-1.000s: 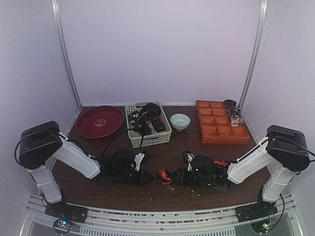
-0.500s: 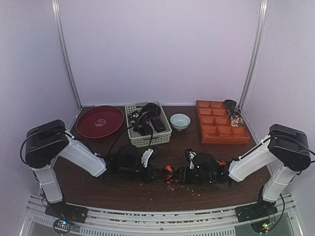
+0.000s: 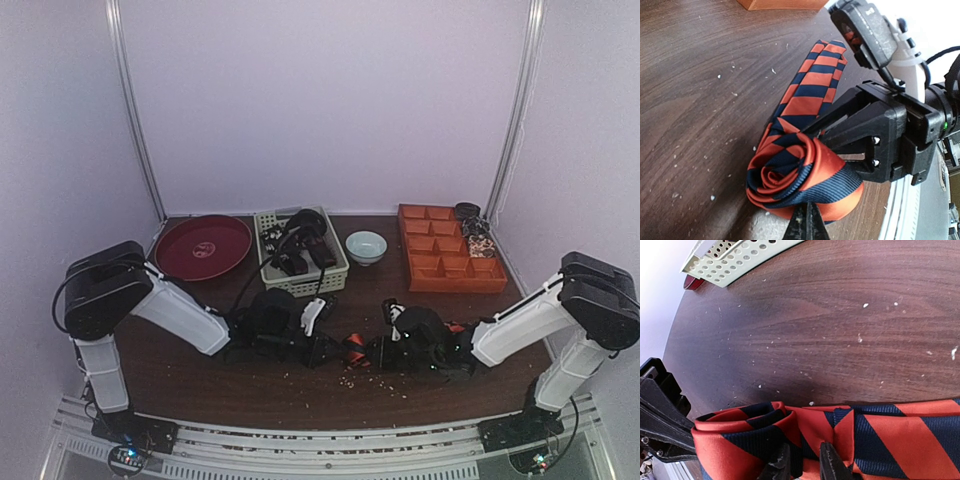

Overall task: Roll the ties
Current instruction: Roll the tie at the center of the board.

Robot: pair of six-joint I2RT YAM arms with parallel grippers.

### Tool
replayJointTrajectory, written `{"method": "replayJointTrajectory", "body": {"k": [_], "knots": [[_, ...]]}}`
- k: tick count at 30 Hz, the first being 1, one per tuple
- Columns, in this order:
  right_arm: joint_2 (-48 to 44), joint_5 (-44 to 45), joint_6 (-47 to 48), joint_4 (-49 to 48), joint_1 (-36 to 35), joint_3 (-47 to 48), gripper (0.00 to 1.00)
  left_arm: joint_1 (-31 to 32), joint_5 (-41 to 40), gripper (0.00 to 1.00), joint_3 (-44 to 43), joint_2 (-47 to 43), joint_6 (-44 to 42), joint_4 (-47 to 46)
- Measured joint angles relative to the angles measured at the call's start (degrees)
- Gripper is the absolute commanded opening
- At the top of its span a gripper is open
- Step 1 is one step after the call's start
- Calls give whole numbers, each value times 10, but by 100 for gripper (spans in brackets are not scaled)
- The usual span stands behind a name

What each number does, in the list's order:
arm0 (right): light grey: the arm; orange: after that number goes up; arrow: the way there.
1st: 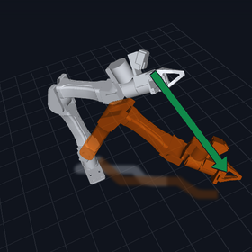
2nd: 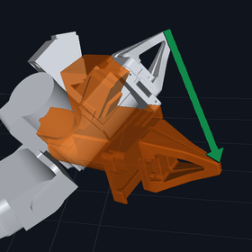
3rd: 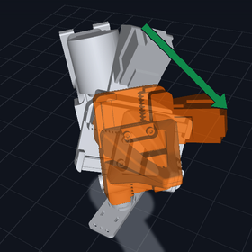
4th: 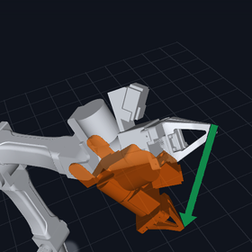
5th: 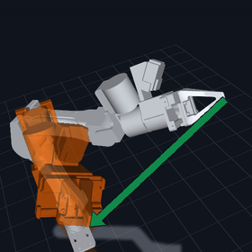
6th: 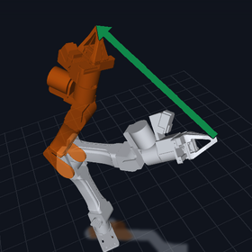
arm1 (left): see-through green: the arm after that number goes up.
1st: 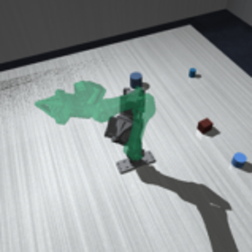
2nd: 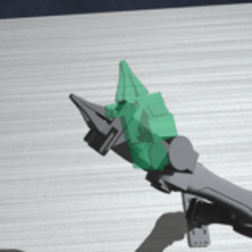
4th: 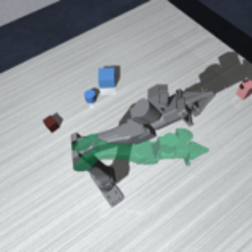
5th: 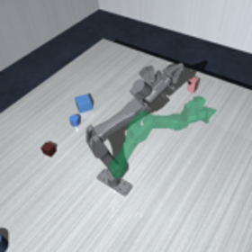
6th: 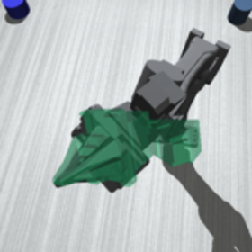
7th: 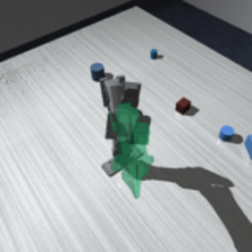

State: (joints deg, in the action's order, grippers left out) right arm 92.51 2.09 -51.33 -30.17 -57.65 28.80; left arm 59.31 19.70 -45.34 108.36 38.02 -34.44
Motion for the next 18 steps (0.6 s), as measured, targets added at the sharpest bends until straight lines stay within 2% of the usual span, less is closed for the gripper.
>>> {"method": "replayJointTrajectory", "body": {"k": [8,12,18], "knots": [[-20,4,19,15,14,-6,25,0,2,0,-28,17,-6,16],[-44,16,22,38,18,-9,31,1,-1,0,-47,21,-11,31],[-66,37,31,73,31,-9,36,1,-7,0,-70,31,-18,59]]}}
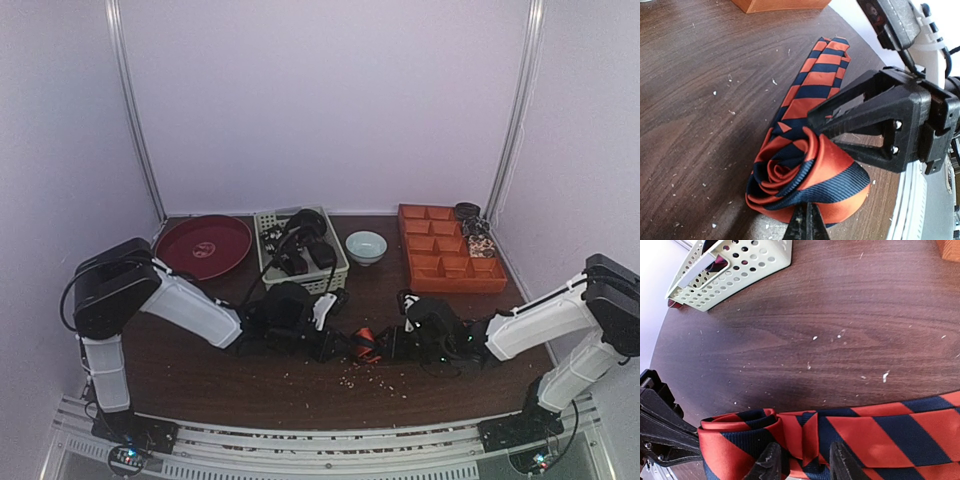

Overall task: Roll the ties
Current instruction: Roll the tie at the center of the board.

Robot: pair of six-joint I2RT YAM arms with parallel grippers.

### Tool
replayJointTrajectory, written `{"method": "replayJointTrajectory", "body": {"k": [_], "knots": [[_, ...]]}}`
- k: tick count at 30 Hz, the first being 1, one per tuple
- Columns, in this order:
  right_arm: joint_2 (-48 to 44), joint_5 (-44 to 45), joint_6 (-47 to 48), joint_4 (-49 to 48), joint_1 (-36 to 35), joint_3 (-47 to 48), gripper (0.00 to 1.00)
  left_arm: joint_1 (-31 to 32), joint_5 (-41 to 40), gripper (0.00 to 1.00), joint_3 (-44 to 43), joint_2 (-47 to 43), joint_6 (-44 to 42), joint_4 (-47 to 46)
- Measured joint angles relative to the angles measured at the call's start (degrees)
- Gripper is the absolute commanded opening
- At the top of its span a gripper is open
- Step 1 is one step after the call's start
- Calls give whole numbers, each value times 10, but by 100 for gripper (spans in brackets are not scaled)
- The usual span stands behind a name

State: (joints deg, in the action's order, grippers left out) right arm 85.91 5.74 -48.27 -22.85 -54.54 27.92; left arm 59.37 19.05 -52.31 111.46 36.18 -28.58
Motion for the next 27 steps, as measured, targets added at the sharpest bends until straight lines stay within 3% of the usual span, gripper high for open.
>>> {"method": "replayJointTrajectory", "body": {"k": [9,16,27], "knots": [[-30,24,1,56,10,11,42,0,-4,0,-34,12,-11,24],[-109,25,-1,62,10,7,50,0,-6,0,-61,31,-18,34],[-50,15,12,73,14,29,38,0,-9,0,-90,49,-21,45]]}}
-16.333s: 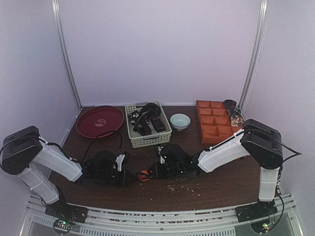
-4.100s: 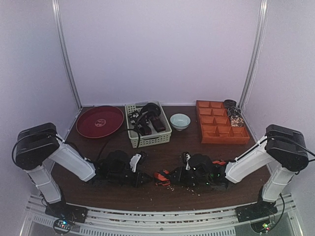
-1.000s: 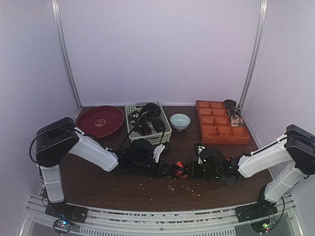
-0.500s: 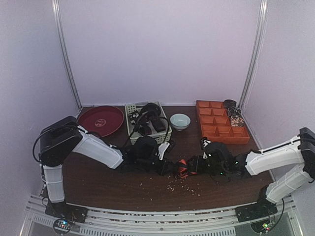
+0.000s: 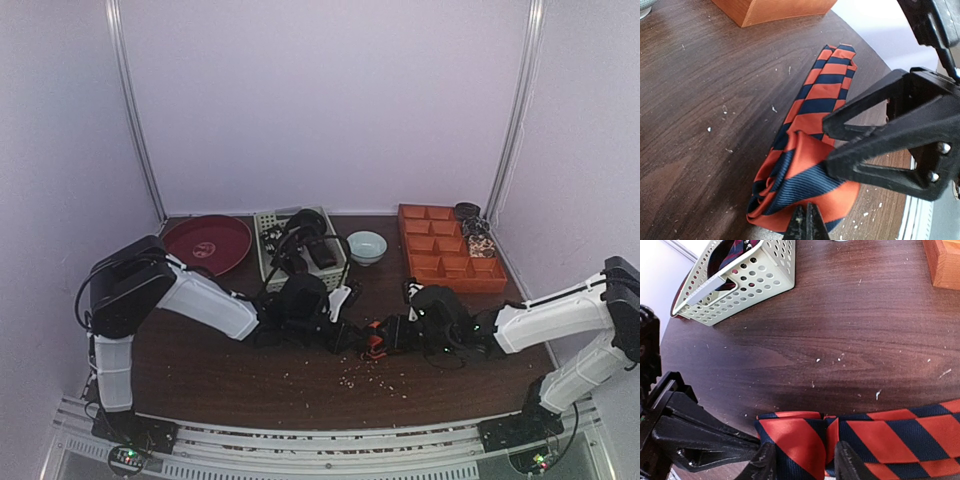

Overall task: Roll the ties
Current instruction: Roll the tie at the center of the board.

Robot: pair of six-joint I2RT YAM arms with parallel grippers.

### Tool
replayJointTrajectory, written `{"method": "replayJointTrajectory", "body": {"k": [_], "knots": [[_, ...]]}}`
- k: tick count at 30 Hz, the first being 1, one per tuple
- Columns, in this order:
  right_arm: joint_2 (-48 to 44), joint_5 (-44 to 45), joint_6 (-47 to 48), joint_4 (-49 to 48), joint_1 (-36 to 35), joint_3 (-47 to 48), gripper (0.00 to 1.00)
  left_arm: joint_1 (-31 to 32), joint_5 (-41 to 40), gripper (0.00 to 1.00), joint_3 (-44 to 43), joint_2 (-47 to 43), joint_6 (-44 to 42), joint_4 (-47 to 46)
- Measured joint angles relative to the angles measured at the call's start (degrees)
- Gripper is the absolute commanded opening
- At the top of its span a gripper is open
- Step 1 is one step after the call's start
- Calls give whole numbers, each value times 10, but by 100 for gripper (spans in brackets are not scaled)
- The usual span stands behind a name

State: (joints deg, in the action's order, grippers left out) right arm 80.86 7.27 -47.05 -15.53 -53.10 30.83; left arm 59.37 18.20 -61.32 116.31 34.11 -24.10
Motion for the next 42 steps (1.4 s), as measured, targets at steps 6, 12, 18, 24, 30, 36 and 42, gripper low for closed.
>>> {"method": "replayJointTrajectory", "body": {"k": [6,12,18,24,30,36,42], "knots": [[26,-10,8,-10,18,8,30,0,-3,2,-1,0,-2,7],[36,-48,7,-43,34,-3,30,0,-48,2,13,-13,-1,26],[71,-101,-25,-122,36,-24,30,0,-94,1,90,-81,12,30],[96,-134,-102,-213,18,-51,31,0,-107,1,187,-121,40,1],[128,-138,-172,-269,-23,-51,30,0,-103,0,245,-145,59,-30],[151,-140,-221,-317,-38,-53,29,0,-89,0,253,-148,60,-64],[156,-143,-250,-357,-44,-79,26,0,-69,0,265,-139,63,-99]]}}
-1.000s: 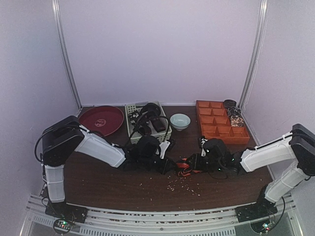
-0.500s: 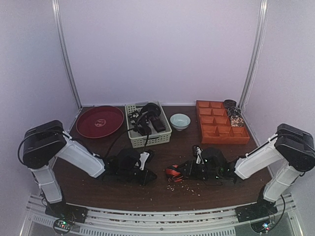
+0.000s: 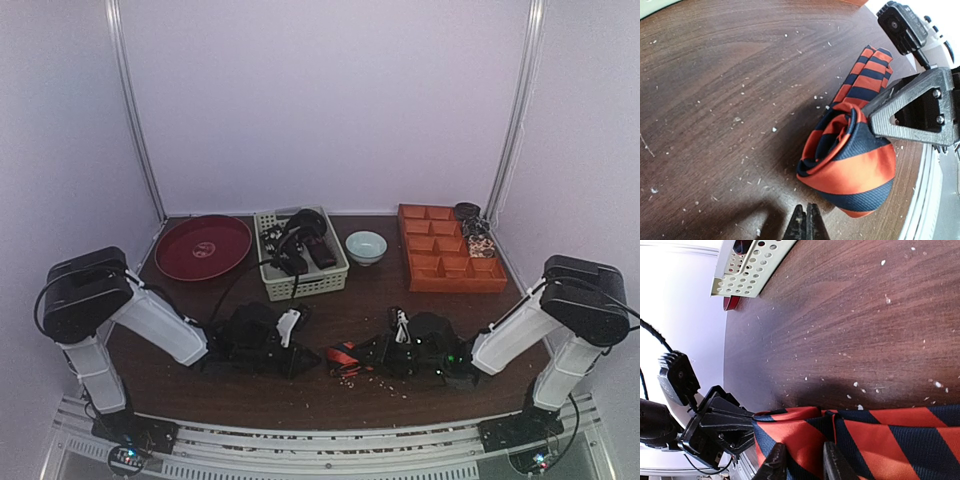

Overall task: Roll the ties
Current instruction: Roll the tie at the center of the board.

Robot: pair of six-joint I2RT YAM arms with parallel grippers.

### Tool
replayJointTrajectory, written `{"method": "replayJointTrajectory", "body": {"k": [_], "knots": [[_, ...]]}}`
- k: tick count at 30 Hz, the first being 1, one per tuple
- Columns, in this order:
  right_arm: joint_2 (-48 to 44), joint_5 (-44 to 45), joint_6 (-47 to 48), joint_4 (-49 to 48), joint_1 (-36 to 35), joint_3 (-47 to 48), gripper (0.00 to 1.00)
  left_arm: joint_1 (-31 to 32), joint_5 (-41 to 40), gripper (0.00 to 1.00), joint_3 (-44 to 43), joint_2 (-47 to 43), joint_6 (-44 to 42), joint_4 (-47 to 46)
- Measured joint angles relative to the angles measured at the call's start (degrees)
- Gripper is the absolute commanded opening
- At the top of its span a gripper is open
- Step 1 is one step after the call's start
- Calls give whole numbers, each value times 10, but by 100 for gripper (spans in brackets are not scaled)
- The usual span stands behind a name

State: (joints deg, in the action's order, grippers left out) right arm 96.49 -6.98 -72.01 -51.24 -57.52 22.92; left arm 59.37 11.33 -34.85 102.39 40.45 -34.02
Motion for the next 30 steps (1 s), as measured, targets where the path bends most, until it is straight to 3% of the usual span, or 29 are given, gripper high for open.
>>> {"method": "replayJointTrajectory", "body": {"k": [12,25,30], "knots": [[-4,8,33,19,0,3,25,0,19,0,-29,50,-7,-20],[14,-21,-31,-60,0,-28,23,0,33,0,-44,61,-9,-19],[9,-10,-17,-45,0,-28,23,0,39,0,-45,61,-9,-20]]}}
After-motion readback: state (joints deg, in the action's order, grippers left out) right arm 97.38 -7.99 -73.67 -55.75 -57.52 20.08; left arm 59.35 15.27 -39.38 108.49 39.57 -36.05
